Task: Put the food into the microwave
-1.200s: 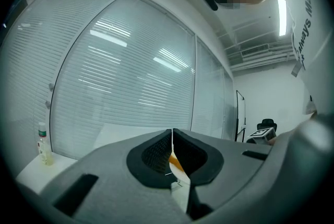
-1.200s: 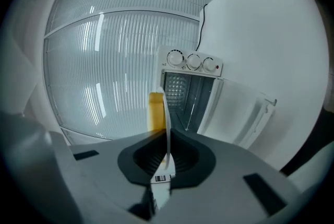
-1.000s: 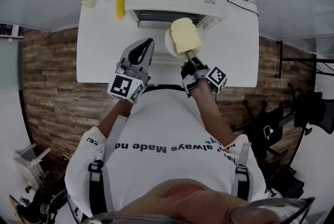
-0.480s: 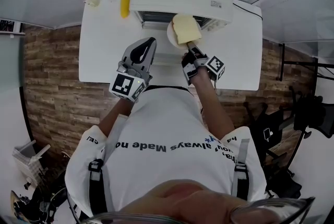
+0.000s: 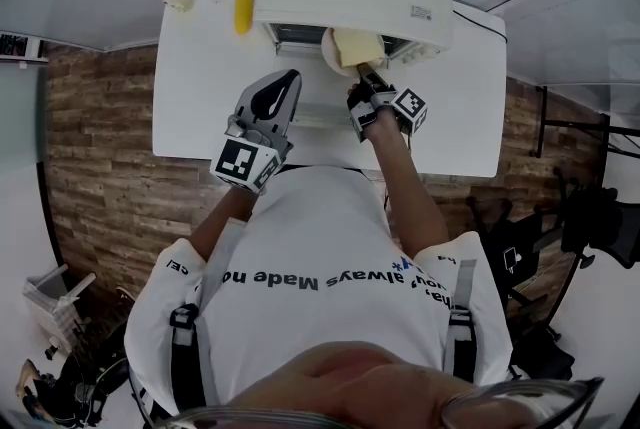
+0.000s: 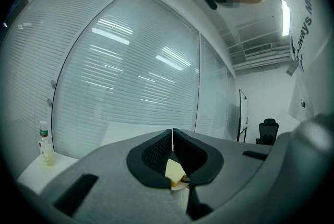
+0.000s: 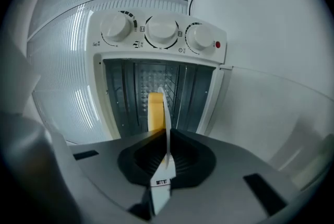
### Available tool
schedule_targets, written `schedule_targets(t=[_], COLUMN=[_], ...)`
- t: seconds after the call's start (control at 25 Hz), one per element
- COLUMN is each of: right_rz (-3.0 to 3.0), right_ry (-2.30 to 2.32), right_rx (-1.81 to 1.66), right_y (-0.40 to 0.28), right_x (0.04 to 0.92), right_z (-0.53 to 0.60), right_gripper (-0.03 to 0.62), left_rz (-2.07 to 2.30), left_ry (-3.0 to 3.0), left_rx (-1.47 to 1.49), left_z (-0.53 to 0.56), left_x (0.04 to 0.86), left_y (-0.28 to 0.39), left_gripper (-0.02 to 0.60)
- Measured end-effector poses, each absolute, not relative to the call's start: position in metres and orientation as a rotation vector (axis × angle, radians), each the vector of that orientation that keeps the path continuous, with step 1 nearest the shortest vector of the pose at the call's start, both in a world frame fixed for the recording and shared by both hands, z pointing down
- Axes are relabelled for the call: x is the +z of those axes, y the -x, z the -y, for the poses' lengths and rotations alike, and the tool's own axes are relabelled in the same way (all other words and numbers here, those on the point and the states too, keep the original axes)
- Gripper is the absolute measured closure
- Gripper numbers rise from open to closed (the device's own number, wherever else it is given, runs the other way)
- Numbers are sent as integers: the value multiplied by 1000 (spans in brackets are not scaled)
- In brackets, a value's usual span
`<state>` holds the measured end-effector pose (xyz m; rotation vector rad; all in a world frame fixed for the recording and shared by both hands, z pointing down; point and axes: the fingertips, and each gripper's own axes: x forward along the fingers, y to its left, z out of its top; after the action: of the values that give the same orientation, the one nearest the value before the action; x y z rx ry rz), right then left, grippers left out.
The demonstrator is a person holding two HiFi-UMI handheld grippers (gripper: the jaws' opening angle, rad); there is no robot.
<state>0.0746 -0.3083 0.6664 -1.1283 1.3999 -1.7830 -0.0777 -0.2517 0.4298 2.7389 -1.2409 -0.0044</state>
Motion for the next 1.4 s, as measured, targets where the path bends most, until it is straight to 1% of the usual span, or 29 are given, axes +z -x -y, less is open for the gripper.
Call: schedule_targets(t=[0.6,1.4], right_rz=[-1359,-1323], right_ry=[1124,1147], right_rx=[-1777,-1785], right_y=[-70,-66], right_x=[684,695], right_z=[361,396], right_gripper=[576,576], left_rz=[1253,1267], left_ry=[-2722,-2702], left_rx=[13,41], left_z=[257,258], left_x=[435,442], left_y=[82,88], left_gripper=[566,566])
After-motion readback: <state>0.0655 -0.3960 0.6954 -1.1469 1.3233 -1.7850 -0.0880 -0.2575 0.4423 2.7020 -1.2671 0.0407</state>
